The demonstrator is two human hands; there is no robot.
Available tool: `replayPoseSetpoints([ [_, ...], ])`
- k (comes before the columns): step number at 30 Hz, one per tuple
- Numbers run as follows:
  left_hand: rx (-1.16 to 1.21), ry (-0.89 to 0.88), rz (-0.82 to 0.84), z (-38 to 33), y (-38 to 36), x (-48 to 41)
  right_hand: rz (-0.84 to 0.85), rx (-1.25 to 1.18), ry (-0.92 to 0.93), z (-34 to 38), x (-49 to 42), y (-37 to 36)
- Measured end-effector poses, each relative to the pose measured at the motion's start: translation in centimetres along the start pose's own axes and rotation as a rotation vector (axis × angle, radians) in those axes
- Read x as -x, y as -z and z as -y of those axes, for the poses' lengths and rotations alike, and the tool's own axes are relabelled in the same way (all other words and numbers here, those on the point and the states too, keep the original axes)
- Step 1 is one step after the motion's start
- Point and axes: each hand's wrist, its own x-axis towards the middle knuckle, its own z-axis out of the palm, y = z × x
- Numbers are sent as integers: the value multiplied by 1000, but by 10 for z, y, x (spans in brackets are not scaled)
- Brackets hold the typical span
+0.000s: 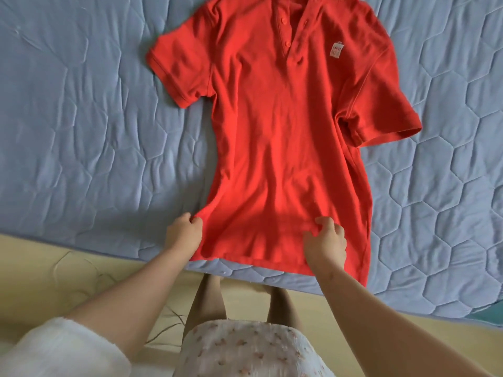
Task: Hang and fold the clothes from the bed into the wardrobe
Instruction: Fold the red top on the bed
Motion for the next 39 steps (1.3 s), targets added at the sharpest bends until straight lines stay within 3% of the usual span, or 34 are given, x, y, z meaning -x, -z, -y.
replayPoseSetpoints([
  [3, 48, 147, 12, 34, 25, -16, 52, 24, -48, 15, 10, -13],
  [7, -132, 67, 257, 47, 38, -34, 92, 20, -52, 46, 21, -31],
  [11, -20, 13, 195, 26, 52, -51, 89, -1, 0, 82, 27, -44],
  [14, 269, 20, 178, -6, 69, -69, 83, -11, 42, 111, 22, -49],
  [17, 730, 110, 310, -50, 90, -91, 66, -37, 69, 142, 1, -50],
  [24, 1173, 162, 511, -138, 116, -158, -33, -116, 147, 198, -65, -46],
  [27, 1374, 152, 429, -163, 125, -175, -53, -139, 168, 210, -83, -46],
  [29, 1433, 53, 259, -167, 138, -188, -52, -134, 159, 212, -88, -46],
  [32, 1259, -197, -103, -158, 168, -207, -39, -122, 157, 212, -90, -46],
  [34, 1010, -259, -224, -152, 176, -216, -27, -120, 164, 215, -92, -45],
  [36, 855, -181, -208, -151, 168, -221, -5, -116, 163, 218, -96, -46],
  [39, 1001, 22, -11, -159, 163, -225, 17, -115, 181, 216, -99, -46],
])
